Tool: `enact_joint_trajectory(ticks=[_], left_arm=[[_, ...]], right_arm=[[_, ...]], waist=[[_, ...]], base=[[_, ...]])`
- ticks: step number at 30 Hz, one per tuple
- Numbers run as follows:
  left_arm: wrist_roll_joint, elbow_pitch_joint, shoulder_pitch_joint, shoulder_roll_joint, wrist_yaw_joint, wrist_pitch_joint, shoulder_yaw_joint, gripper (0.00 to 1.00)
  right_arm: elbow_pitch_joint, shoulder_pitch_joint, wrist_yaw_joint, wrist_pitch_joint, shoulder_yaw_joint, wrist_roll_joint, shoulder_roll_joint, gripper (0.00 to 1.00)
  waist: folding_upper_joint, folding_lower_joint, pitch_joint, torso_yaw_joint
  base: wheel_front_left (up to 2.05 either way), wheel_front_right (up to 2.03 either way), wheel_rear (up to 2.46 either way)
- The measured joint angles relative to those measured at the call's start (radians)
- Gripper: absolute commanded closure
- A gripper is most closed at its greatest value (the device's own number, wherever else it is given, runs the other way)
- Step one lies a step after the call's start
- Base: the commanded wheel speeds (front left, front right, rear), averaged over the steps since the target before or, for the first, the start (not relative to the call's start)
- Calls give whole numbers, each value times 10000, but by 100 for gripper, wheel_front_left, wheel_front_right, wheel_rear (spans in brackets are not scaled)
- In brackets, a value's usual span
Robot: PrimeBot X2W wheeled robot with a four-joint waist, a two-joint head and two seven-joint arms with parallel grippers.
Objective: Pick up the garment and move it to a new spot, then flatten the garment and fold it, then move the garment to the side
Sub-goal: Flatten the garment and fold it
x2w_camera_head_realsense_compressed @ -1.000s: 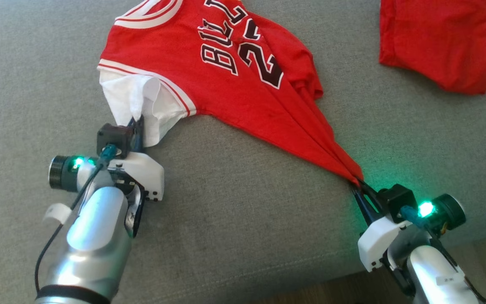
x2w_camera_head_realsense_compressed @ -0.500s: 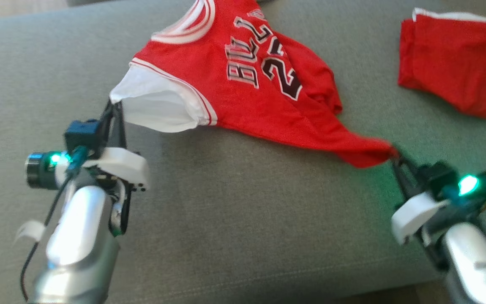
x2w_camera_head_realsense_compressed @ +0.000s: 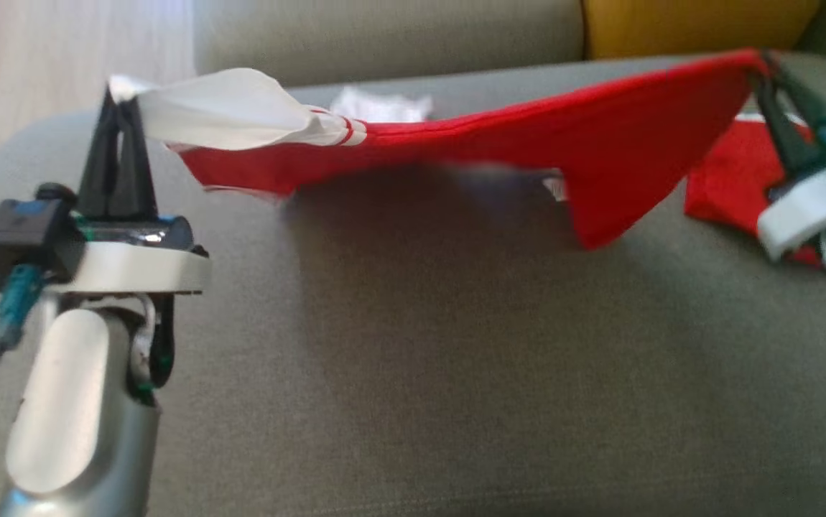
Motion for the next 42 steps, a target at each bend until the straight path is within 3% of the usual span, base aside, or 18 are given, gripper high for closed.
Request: enact_joint_trajectory(ticks=[9, 13, 18, 22, 26, 32, 35, 38, 42], left_arm=[[-81, -2094, -21, 343, -88, -52, 606, 100], [-82, -3058, -125, 763, -257, 554, 803, 100], [-222, -3979, -514, 1160, -341, 1480, 932, 100], [-493, -3676, -1476, 1553, -669, 2268, 949, 100], [-848, -2397, -3514, 1718, -1064, 2759, 907, 100], [-629, 740, -7858, 2067, -1659, 2334, 596, 100], [-403, 2405, -10028, 1881, -1547, 1532, 546, 100], [-272, 3753, -11894, 1662, -1283, 510, 606, 100], [-150, 4809, -12833, 1400, -1218, 0, 600, 100]], right_arm=[[-660, -1778, 0, 779, 1707, 1243, -1544, 100], [-1283, -2240, 0, 1342, 2261, 1975, -2305, 100], [-2207, -2438, 0, 2539, 2182, 2905, -2823, 100], [-2357, -2867, 0, 3413, 2454, 3461, -2961, 100], [-2355, -4294, 0, 3891, 2615, 4126, -2961, 100], [-489, -7875, 0, 3691, 3641, 4136, -2322, 100], [1315, -9955, 0, 2786, 3639, 3327, -1570, 100], [3062, -11715, 0, 1561, 2953, 2288, -821, 100], [4777, -12402, 0, 15, 2451, 1218, 46, 100]], waist=[[0, 0, -1001, 80], [0, 0, -1155, 10], [0, 0, -974, -80], [0, 0, -509, -168], [0, 0, 353, -185], [0, 0, 2177, -167], [0, 3, 3137, -116], [0, 3, 4030, -11], [-1, 4, 4935, 227]], base=[[0, 0, 0], [0, 0, 0], [0, 0, 0], [0, 0, 0], [0, 0, 0], [0, 0, 0], [0, 0, 0], [0, 0, 0], [0, 0, 0]])
